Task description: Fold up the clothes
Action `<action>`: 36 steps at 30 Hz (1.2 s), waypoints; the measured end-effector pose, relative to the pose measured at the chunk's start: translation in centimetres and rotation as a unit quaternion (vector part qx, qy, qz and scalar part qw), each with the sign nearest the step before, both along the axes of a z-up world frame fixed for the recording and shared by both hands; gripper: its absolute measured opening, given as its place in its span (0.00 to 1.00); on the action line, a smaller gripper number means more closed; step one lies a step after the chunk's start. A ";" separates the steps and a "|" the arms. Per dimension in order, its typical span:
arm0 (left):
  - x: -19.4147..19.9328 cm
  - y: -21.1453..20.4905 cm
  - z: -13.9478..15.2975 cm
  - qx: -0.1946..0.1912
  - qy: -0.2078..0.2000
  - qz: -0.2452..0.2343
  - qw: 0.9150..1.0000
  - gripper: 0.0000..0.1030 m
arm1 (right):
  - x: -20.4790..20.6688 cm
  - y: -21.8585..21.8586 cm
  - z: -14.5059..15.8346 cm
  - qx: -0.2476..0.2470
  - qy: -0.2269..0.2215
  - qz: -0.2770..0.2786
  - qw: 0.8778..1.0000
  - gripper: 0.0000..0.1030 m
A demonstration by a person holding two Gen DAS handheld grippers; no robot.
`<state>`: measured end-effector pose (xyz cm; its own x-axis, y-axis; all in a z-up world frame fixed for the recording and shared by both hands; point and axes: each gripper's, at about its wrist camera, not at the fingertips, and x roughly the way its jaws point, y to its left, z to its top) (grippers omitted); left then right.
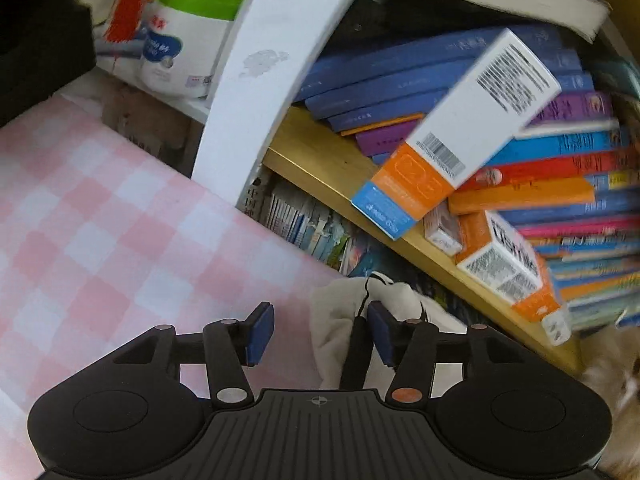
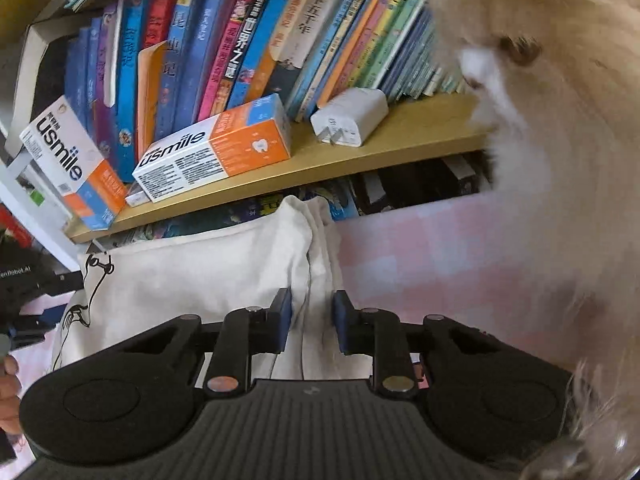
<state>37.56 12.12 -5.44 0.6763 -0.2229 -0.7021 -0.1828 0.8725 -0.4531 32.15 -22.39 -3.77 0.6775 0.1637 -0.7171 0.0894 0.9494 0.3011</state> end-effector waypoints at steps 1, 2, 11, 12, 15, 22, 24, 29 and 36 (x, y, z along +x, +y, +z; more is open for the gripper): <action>-0.1 0.0 0.0 0.009 -0.001 -0.006 1.000 0.53 | 0.0 0.0 0.0 -0.003 0.001 0.001 1.000 0.21; -0.2 0.1 0.2 0.011 0.000 -0.006 1.000 0.54 | 0.0 0.1 0.1 -0.007 0.001 0.003 1.000 0.22; -6.9 -2.6 4.6 0.119 -0.069 -0.075 0.988 0.53 | -3.1 1.1 2.3 -0.052 -0.021 0.048 0.997 0.22; -7.9 -3.0 4.9 0.129 -0.072 -0.080 0.986 0.53 | -3.8 1.3 2.7 -0.056 -0.026 0.055 0.997 0.22; -10.7 -4.3 5.7 0.153 -0.077 -0.087 0.981 0.54 | -6.2 1.7 3.7 -0.063 -0.040 0.063 0.995 0.23; -15.8 -6.0 6.8 0.173 -0.065 -0.084 0.979 0.76 | -11.2 3.2 5.8 -0.087 -0.061 0.078 0.991 0.65; -17.0 -6.6 7.1 0.193 -0.067 -0.085 0.975 0.80 | -12.5 3.6 6.2 -0.099 -0.068 0.082 0.989 0.73; -19.3 -7.6 7.8 0.217 -0.084 -0.082 0.969 0.92 | -14.8 4.3 6.7 -0.129 -0.080 0.084 0.985 0.85; -21.0 -8.4 7.8 0.253 -0.080 -0.082 0.961 0.95 | -16.4 4.6 6.3 -0.144 -0.073 0.069 0.984 0.88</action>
